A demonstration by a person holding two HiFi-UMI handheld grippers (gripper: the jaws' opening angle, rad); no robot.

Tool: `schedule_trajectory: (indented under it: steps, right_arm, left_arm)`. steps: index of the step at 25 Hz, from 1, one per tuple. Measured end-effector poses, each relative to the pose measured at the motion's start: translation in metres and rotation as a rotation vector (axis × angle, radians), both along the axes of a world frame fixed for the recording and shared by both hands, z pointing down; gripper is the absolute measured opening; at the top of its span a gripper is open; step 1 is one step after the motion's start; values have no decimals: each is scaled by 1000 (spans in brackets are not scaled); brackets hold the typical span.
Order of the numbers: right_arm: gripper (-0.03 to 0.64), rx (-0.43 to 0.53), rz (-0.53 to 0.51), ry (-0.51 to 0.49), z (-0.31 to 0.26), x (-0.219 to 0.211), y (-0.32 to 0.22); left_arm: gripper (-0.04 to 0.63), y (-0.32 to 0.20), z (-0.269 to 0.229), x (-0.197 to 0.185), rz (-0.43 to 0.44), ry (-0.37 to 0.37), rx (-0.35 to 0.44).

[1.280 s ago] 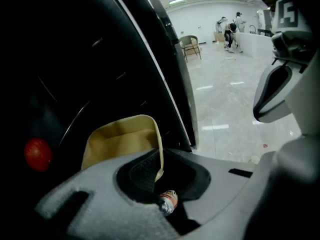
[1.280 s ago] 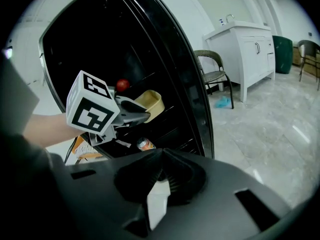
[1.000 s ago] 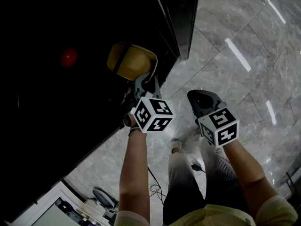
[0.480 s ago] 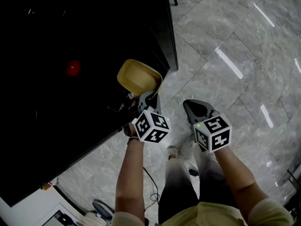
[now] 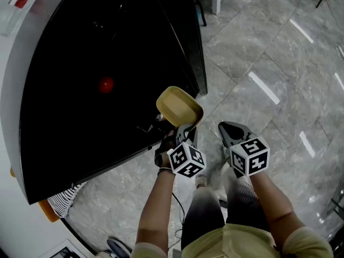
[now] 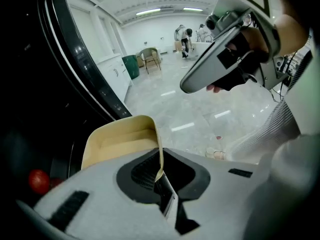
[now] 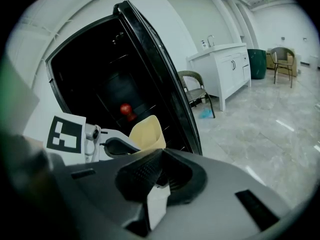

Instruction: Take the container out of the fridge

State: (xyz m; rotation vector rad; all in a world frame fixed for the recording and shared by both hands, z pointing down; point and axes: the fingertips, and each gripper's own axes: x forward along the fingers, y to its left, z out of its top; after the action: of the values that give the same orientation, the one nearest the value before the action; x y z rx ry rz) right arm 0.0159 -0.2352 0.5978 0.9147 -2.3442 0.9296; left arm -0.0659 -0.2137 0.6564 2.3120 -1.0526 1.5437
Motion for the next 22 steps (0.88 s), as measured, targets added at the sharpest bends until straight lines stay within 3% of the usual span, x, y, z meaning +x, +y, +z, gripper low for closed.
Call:
schedule_trajectory:
  steps: [5,22]
  right_arm:
    - [28,25,-20,-5,-30,3,8]
    - [28,119,-64,-44,-131,2,53]
  left_arm:
    - [37,29,-27,8,49,-7,-10]
    - [37,89,-130,17,-4,46,74]
